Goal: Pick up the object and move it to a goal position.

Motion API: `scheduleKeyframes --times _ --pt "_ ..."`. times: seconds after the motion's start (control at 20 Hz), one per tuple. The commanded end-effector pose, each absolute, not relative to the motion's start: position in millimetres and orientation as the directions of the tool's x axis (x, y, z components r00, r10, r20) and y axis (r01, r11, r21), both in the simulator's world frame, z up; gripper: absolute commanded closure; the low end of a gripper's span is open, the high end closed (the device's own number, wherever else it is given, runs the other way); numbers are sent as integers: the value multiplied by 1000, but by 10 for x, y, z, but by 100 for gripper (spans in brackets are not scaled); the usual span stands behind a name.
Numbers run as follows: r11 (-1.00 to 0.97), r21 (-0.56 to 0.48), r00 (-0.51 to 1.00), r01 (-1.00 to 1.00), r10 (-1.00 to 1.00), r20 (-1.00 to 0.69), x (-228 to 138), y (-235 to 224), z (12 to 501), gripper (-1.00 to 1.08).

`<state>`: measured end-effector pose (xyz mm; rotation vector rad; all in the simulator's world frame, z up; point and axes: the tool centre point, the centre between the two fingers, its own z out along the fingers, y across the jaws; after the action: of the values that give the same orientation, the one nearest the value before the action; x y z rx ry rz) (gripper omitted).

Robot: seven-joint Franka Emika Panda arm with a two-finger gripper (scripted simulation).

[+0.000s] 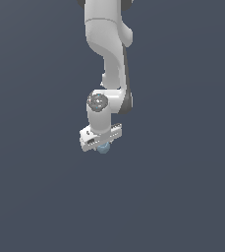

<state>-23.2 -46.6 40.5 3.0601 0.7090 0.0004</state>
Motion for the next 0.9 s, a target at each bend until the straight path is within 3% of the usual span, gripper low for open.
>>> scheduleKeyframes --times 0.0,0.45,0.85 --pt "-898 0 898 441 441 0 -232 -458 397 108" --pt "-898 1 898 440 440 0 -211 -432 446 108" --pt "-898 1 898 440 440 0 -54 -166 770 108"
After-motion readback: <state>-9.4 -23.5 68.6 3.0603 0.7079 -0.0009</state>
